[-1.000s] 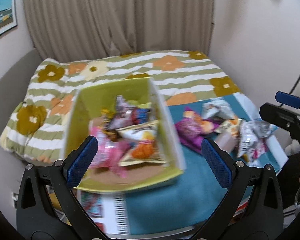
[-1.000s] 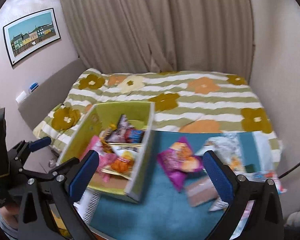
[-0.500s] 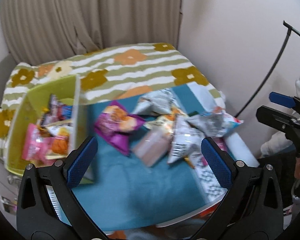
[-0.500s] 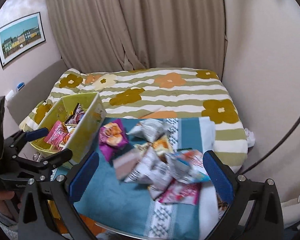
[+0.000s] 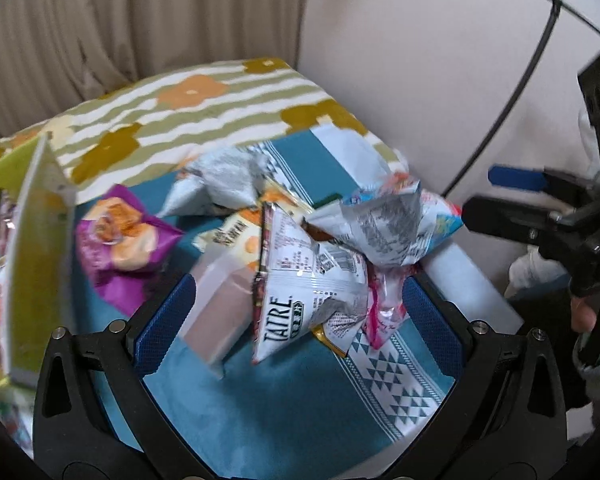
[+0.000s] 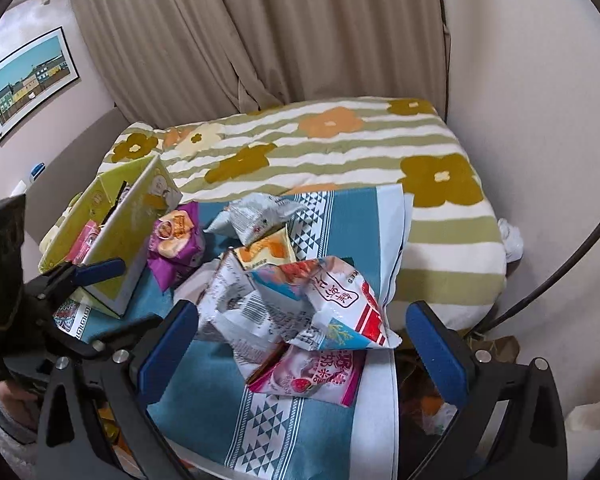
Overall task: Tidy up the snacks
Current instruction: 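Grasp the white TATRE bag with the left tool while the right tool grasps a red-printed bag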
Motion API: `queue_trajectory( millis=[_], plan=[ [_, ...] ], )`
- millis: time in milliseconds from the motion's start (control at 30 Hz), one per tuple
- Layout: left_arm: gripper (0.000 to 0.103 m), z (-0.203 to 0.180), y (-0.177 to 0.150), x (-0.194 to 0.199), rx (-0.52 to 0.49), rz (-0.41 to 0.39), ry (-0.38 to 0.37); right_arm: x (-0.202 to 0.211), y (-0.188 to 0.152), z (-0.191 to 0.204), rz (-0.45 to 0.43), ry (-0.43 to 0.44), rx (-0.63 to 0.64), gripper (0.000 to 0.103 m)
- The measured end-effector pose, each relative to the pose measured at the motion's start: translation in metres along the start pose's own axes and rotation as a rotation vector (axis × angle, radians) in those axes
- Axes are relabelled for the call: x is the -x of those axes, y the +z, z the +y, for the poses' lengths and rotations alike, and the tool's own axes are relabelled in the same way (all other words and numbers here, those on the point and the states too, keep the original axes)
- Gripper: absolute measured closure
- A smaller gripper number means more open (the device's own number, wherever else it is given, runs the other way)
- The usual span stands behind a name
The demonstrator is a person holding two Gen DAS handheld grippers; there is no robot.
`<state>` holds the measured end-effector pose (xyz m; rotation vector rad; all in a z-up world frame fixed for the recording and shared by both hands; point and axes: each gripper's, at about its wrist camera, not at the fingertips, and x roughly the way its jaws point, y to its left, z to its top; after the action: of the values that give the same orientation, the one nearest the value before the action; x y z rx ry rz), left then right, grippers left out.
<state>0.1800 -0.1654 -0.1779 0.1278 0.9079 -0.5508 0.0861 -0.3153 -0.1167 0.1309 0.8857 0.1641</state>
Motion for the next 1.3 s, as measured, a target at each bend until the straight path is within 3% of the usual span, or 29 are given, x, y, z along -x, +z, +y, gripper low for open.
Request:
queue_trajectory(
  millis=[400, 467, 700, 800, 967, 1300],
  plan=[
    [0.006, 0.008, 0.001, -0.058, 0.004, 0.089, -0.092, -0.054, -0.003, -0.007, 0.092, -0.03, 0.044, 0.0],
    [0.011, 0.005, 0.004, -0.064, -0.011, 0.096, -0.098, -0.061, -0.003, -0.005, 0.109, -0.042, 0.074, 0.0],
    [0.012, -0.006, 0.005, -0.077, -0.083, 0.134, -0.103, -0.077, -0.001, -0.004, 0.14, -0.043, 0.121, 0.0],
    [0.025, -0.004, 0.004, -0.081, -0.077, 0.158, -0.104, -0.086, -0.001, -0.004, 0.138, -0.024, 0.137, 0.0],
    [0.037, -0.002, 0.004, -0.084, -0.091, 0.17, -0.108, -0.097, 0.0, -0.004, 0.135, 0.015, 0.16, 0.0],
    [0.045, -0.003, 0.005, -0.077, -0.093, 0.175, -0.11, -0.105, -0.002, -0.004, 0.166, 0.023, 0.17, 0.016]
  ],
)
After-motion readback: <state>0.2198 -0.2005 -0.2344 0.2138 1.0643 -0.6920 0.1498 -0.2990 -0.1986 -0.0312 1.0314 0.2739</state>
